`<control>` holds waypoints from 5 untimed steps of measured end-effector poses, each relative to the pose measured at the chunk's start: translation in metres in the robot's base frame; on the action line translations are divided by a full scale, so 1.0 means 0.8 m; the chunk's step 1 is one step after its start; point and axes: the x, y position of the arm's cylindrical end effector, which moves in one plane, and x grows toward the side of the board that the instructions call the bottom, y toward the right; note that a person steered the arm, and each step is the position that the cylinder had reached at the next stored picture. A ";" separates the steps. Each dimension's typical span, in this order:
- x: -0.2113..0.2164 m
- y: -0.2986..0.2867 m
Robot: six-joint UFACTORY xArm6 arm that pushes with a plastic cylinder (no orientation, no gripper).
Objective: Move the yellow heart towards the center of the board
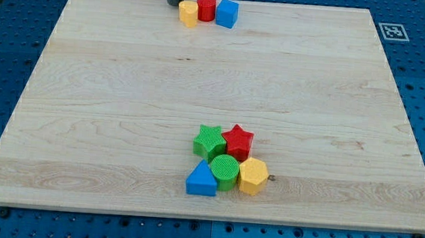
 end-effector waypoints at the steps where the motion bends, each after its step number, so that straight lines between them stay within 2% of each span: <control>1: 0.038 0.004; 2: 0.049 0.012; 4: 0.060 0.085; 5: 0.096 0.114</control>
